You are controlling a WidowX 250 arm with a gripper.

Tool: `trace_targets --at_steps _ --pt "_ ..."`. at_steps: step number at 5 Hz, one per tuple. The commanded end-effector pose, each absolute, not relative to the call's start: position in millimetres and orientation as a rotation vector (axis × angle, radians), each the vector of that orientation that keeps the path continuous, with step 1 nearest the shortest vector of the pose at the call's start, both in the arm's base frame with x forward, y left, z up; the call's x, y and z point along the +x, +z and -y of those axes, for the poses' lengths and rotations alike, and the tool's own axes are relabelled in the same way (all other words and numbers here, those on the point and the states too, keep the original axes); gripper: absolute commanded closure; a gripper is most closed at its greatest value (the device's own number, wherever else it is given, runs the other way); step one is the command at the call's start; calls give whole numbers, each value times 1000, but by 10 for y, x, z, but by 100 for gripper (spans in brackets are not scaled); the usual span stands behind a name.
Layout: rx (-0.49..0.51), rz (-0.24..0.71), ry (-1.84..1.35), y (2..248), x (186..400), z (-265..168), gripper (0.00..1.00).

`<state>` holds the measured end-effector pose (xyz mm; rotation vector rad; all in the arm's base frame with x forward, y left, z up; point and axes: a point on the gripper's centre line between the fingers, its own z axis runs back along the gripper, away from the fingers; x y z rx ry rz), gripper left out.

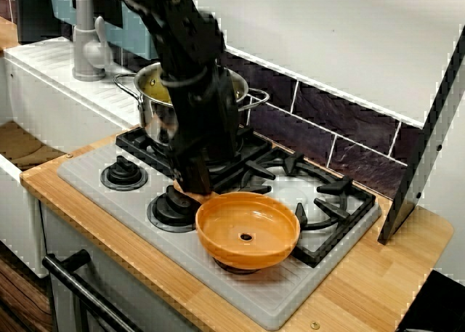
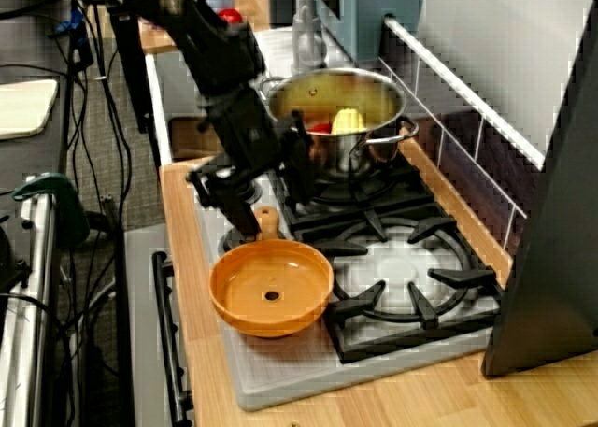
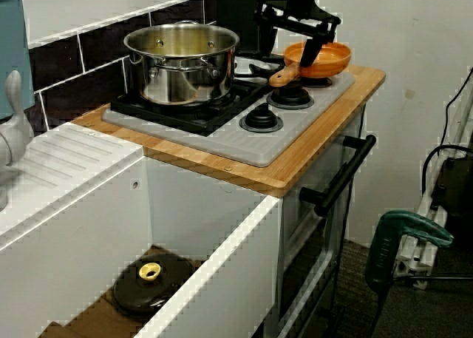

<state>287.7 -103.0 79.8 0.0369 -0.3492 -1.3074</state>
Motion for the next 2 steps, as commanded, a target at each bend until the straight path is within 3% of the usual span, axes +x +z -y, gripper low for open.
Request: trace_targets --at_steps 1,2 --pt "61 346 -1327 863 2961 1003 0" --pt "58 321 -1337 869 2975 1003 0"
